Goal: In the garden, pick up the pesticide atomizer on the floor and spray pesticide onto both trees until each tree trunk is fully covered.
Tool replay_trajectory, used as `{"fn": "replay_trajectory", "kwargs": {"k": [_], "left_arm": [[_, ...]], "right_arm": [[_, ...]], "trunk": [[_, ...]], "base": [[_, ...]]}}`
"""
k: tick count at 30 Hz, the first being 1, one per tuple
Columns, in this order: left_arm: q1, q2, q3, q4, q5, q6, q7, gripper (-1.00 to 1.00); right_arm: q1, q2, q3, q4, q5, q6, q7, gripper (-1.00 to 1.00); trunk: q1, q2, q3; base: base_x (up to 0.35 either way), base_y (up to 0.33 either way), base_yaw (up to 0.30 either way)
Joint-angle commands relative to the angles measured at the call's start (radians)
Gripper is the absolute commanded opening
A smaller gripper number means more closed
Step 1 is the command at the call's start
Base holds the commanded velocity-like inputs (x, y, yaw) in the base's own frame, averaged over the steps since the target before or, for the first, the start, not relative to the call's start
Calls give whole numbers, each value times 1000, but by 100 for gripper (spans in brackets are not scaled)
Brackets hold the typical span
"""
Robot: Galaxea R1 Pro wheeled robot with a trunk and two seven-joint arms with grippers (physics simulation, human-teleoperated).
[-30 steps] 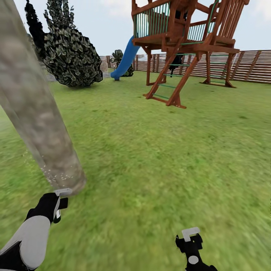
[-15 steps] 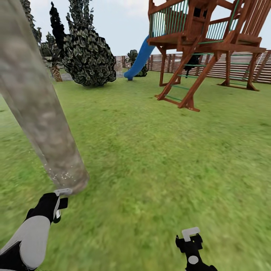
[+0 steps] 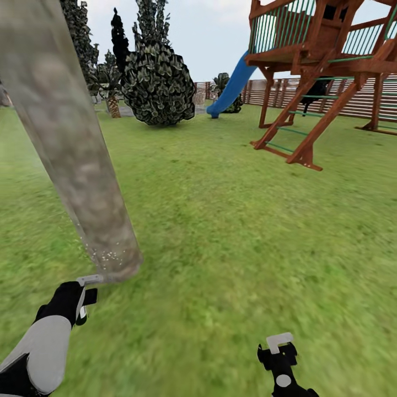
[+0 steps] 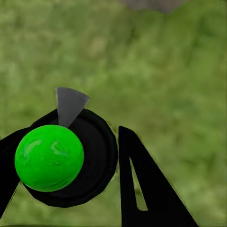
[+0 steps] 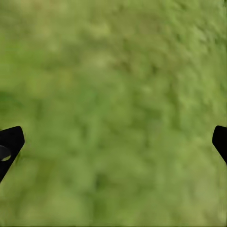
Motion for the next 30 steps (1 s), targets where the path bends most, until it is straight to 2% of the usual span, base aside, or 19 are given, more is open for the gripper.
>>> {"fn": "replay_trajectory", "kwargs": {"k": [1,5,7,8,10,13,15,18,19,21,23,27,30], "left_arm": [[-4,0,3,-2,-10,3,-9,-100],[-17,-2,-15,-2,-16,18,-18,-100],[-29,3,-70,-3,-19,50,-50,-100],[-52,7,-108,-5,-21,100,-88,-100],[-83,21,-152,-5,-21,137,-130,-100],[-134,49,-173,-3,-20,148,-160,-100],[-142,59,-176,-3,-23,154,-165,-100],[-142,99,-180,-2,-28,158,-168,-100],[-140,100,-192,-2,-28,158,-168,-100],[-132,94,-274,-2,-25,160,-168,-100],[-134,89,-317,-2,-19,163,-172,-100],[-140,90,-329,-3,-23,189,-257,-100],[-141,100,-329,-6,-30,196,-269,-100]], "right_arm": [[-1,0,3,1,4,-1,-6,100],[-1,0,2,1,4,-1,-6,100],[-1,0,2,1,4,-1,-6,100],[-1,0,2,1,4,-1,-6,100],[-1,-1,2,1,4,-1,-6,100],[1,-4,2,1,5,-2,-6,100],[3,-5,2,1,5,-2,-6,100],[4,-6,2,0,4,-2,-6,100],[4,-6,2,0,4,-2,-6,100],[4,-4,2,0,3,-2,-6,100],[4,-3,2,0,3,-2,-6,100],[4,-3,2,0,3,-2,-6,100],[4,-4,2,1,4,-2,-6,100]], "trunk": [[0,0,-1],[0,0,-1],[0,0,-1],[0,0,-1],[0,0,-1],[0,0,-1],[0,0,-1],[0,0,-1],[0,0,-1],[0,0,-1],[0,0,-1],[0,0,-1],[0,0,-1]], "base": [[1,0,275],[0,0,275],[0,0,248],[0,0,79],[0,0,28],[0,0,6],[0,0,0],[0,0,0],[0,0,0],[0,0,161],[0,0,250],[99,-86,240],[189,-205,22]]}}
